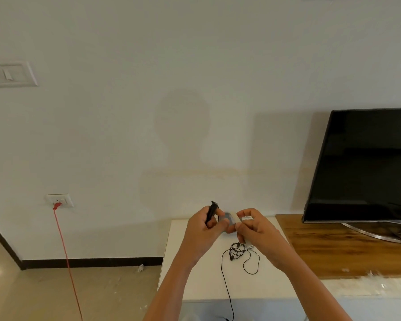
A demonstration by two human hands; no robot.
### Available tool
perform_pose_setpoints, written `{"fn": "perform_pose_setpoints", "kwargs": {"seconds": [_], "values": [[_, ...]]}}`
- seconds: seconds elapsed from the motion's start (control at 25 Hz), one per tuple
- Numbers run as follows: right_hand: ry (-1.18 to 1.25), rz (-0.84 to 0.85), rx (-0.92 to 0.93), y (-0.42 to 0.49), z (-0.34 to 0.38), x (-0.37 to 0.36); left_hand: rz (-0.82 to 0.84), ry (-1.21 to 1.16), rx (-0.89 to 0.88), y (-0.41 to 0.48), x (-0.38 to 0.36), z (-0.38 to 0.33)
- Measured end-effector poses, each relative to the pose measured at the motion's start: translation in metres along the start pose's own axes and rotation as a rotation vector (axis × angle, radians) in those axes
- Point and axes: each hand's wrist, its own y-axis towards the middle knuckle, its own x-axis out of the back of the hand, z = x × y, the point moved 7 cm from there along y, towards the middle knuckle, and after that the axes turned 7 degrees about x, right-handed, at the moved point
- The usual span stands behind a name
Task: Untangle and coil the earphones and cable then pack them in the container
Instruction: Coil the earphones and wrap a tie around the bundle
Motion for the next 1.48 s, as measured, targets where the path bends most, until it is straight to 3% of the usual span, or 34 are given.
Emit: {"fn": "perform_pose_setpoints", "kwargs": {"seconds": [0.28, 0.64, 1.08, 1.48], "values": [[0.139, 0.057, -0.133, 0.003, -0.015, -0.006, 0.047, 0.140, -0.195, -0.006, -0.014, -0.002], [0.304, 0.129, -0.186, 0.005, -0.026, -0.015, -0.127, 0.183, -0.271, -0.004, -0.007, 0.007], [0.093, 0.040, -0.140, 0.004, -0.027, -0.018, -0.189, 0.383, -0.246, -0.003, -0.020, 0.014], [0.026, -0.018, -0.065, 0.009, -0.023, -0.014, -0.250, 0.250, -0.318, 0.001, -0.011, 0.013]]}}
